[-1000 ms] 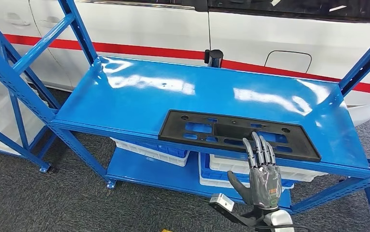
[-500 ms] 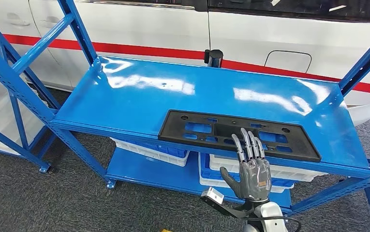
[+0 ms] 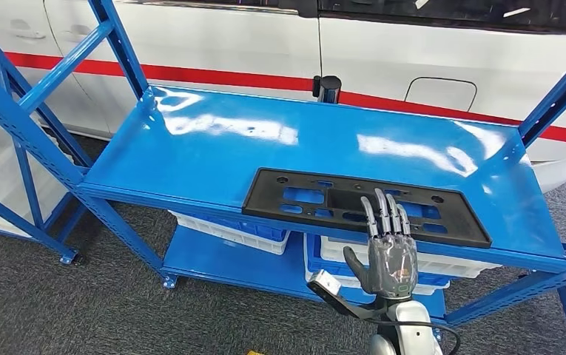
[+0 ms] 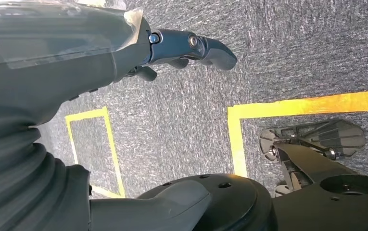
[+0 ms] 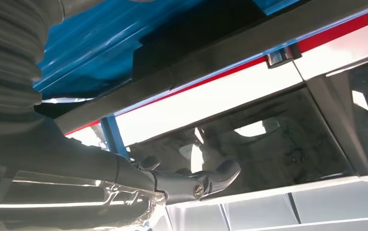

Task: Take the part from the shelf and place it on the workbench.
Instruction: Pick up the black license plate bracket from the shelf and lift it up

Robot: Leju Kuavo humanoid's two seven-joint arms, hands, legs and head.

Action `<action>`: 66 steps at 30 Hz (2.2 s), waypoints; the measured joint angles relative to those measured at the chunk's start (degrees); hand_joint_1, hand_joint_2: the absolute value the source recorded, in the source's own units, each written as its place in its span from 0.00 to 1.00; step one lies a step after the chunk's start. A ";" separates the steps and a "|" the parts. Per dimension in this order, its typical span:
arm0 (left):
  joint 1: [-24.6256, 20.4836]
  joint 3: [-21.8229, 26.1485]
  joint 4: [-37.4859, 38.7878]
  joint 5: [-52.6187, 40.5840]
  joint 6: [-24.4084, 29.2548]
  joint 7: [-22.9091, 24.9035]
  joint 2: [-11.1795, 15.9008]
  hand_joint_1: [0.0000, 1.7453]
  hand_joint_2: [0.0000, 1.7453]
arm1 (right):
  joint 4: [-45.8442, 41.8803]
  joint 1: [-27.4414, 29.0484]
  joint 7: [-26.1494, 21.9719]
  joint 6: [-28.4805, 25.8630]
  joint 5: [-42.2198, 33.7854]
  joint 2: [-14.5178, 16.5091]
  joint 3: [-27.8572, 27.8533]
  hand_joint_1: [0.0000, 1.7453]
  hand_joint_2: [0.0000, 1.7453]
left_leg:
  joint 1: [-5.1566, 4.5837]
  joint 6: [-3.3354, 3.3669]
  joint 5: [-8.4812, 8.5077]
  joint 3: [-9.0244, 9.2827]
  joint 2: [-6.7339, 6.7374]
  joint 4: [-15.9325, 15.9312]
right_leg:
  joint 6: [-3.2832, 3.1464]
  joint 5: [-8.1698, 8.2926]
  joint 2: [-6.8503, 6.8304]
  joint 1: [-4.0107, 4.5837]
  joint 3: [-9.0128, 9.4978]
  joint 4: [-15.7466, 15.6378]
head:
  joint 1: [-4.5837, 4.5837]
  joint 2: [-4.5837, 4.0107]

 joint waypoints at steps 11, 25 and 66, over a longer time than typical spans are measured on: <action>-0.25 -1.32 0.03 -0.90 -0.38 0.19 0.35 0.00 1.00 | 0.09 -0.99 0.55 0.42 0.38 1.69 -1.65 0.00 1.00 | 0.00 0.00 0.00 0.00 0.00 0.00 | 0.00 0.00 0.00 0.00 0.00 0.00 | 0.00 0.00; -0.47 -2.09 0.06 -1.87 -0.96 0.27 0.57 0.00 1.00 | 0.74 -2.99 0.55 1.22 0.07 3.06 -2.07 0.00 1.00 | 0.00 0.00 0.00 -0.01 0.00 0.00 | 0.00 0.00 0.00 0.00 0.00 0.00 | 0.00 0.00; -1.47 -7.96 0.38 -6.91 -3.74 0.25 1.87 0.00 1.00 | 7.19 -6.62 6.60 2.75 3.51 2.75 -5.99 1.00 1.00 | 0.00 0.00 0.01 0.02 -0.02 0.01 | 0.00 0.00 0.00 0.00 0.00 0.01 | -0.01 0.00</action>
